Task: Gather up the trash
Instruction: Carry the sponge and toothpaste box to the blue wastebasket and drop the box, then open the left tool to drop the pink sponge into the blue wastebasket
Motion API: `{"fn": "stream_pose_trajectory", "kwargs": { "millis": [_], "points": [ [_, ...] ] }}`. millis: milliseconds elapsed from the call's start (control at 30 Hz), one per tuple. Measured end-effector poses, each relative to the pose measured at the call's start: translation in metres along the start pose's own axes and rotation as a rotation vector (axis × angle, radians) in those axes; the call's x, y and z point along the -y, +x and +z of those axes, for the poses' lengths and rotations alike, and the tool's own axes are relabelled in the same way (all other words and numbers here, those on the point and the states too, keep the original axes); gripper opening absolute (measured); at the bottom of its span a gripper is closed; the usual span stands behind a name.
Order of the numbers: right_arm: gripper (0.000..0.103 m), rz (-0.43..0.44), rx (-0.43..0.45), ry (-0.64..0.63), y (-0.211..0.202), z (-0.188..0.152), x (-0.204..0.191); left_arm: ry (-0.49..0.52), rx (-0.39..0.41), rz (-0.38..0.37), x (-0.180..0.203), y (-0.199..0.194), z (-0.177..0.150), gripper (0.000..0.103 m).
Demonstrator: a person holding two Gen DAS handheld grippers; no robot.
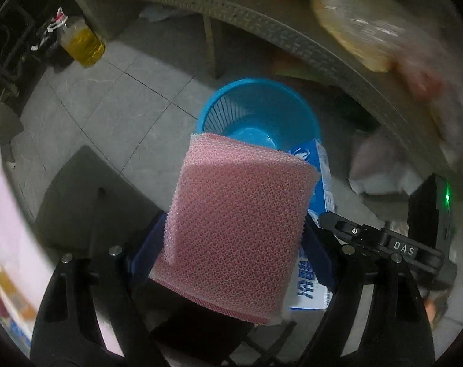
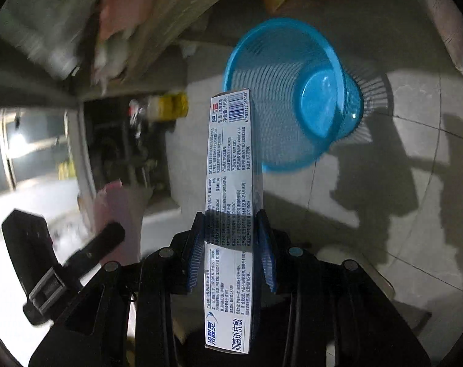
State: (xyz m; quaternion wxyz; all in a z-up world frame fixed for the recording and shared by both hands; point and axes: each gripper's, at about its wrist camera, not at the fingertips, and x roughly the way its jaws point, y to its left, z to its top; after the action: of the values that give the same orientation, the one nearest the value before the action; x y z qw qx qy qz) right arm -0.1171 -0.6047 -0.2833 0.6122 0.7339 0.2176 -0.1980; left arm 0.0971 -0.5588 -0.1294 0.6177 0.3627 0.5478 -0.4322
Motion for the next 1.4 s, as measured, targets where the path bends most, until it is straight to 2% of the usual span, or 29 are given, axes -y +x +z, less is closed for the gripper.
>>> {"fn": "stream_pose_trajectory", "kwargs": {
  "millis": [67,133,167,300,467,733,933,1133,1300,1400],
  "points": [
    [0.037,0.018,0.034,0.062,0.016,0.02,0.007,-0.029,0.025,-0.022,-0.004,0.011,0.024,0.084],
    [0.064,0.02,0.056,0.091,0.03,0.034,0.011,-0.056,0.034,-0.011,-0.008,0.021,0.039,0.084],
    [0.065,0.018,0.078,0.119,0.037,0.041,0.017,-0.066,0.033,-0.004,-0.01,0.025,0.045,0.084],
    [0.065,0.026,0.085,0.181,0.047,0.039,0.037,-0.121,0.044,-0.048,-0.018,0.027,0.043,0.085],
    [0.065,0.002,0.091,0.153,0.044,0.02,0.044,-0.099,0.108,-0.044,-0.028,0.008,0.03,0.085],
    [0.065,-0.019,0.115,0.101,0.006,-0.012,0.048,-0.084,0.199,-0.088,-0.024,-0.021,0.015,0.085],
    [0.065,0.009,0.135,0.095,-0.025,-0.023,0.05,-0.1,0.216,-0.13,-0.01,-0.027,0.038,0.085],
    [0.065,0.011,0.145,0.118,-0.04,-0.026,0.063,-0.17,0.202,-0.165,-0.008,-0.006,0.074,0.087],
    [0.065,-0.004,0.15,0.152,-0.045,-0.023,0.081,-0.287,0.216,-0.302,-0.013,0.01,0.096,0.09],
    [0.065,-0.011,0.152,0.165,-0.047,-0.024,0.088,-0.319,0.225,-0.374,-0.012,0.017,0.099,0.091]
  ]
}}
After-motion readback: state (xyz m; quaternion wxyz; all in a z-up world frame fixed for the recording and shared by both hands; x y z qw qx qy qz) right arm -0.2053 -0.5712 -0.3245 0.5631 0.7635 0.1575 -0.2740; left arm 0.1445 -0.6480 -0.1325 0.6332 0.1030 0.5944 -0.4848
